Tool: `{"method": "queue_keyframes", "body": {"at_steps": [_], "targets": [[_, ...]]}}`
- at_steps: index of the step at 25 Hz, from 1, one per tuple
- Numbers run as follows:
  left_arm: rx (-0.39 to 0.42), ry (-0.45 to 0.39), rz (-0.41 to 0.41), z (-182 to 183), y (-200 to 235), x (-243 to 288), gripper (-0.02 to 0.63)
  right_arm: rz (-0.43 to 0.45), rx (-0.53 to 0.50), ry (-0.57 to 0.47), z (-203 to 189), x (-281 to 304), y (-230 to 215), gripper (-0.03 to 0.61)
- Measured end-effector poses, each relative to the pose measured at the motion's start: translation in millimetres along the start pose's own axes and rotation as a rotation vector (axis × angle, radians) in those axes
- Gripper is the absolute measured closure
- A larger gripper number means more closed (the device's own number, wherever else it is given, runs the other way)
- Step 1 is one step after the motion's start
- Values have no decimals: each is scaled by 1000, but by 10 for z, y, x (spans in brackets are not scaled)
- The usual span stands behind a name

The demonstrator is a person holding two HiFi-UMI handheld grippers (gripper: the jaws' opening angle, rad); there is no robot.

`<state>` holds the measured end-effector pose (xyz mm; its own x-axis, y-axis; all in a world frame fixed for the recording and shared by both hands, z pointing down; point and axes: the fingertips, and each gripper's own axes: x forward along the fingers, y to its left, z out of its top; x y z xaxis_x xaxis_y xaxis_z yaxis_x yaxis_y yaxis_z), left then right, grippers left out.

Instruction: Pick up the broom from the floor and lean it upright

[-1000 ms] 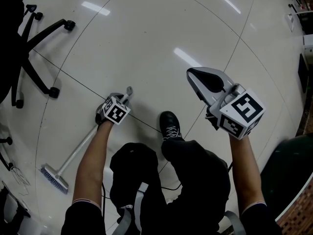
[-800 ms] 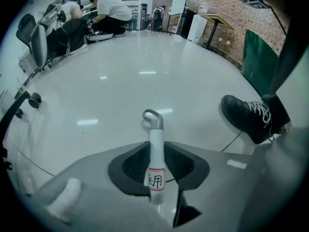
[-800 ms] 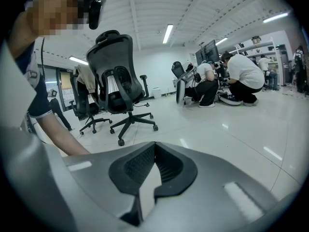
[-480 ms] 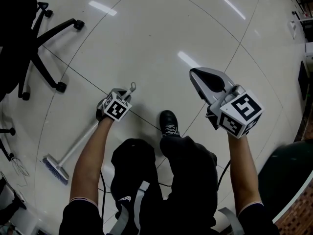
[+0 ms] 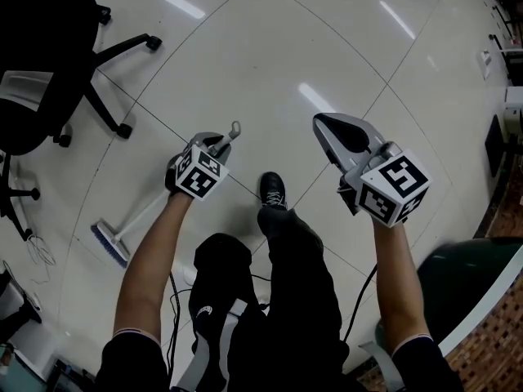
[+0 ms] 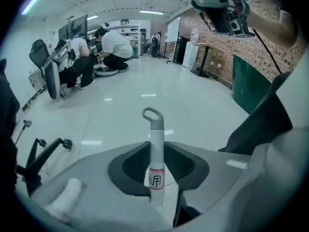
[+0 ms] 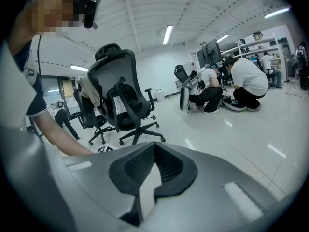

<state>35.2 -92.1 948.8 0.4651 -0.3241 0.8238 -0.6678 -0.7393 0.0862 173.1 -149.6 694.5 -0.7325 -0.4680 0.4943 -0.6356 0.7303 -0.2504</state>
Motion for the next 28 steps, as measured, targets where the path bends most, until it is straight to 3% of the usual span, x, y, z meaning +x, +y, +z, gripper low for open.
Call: {"method": "queue_keyframes", "body": {"at_steps": [10, 19, 23, 28], "targets": [[23, -41, 28, 796, -70, -1478, 522, 32, -20, -30, 1231, -534, 541, 572], [0, -244, 141, 1576, -91, -3008, 522, 101, -118, -43, 2049, -888, 1397, 572], [-11, -330, 215, 1753, -44, -3697, 523, 113, -160, -82, 2425, -941, 1735, 572], [-52, -396, 297, 1657, -40, -4451, 522, 140, -197, -119, 2739, -995, 2203, 572]]}}
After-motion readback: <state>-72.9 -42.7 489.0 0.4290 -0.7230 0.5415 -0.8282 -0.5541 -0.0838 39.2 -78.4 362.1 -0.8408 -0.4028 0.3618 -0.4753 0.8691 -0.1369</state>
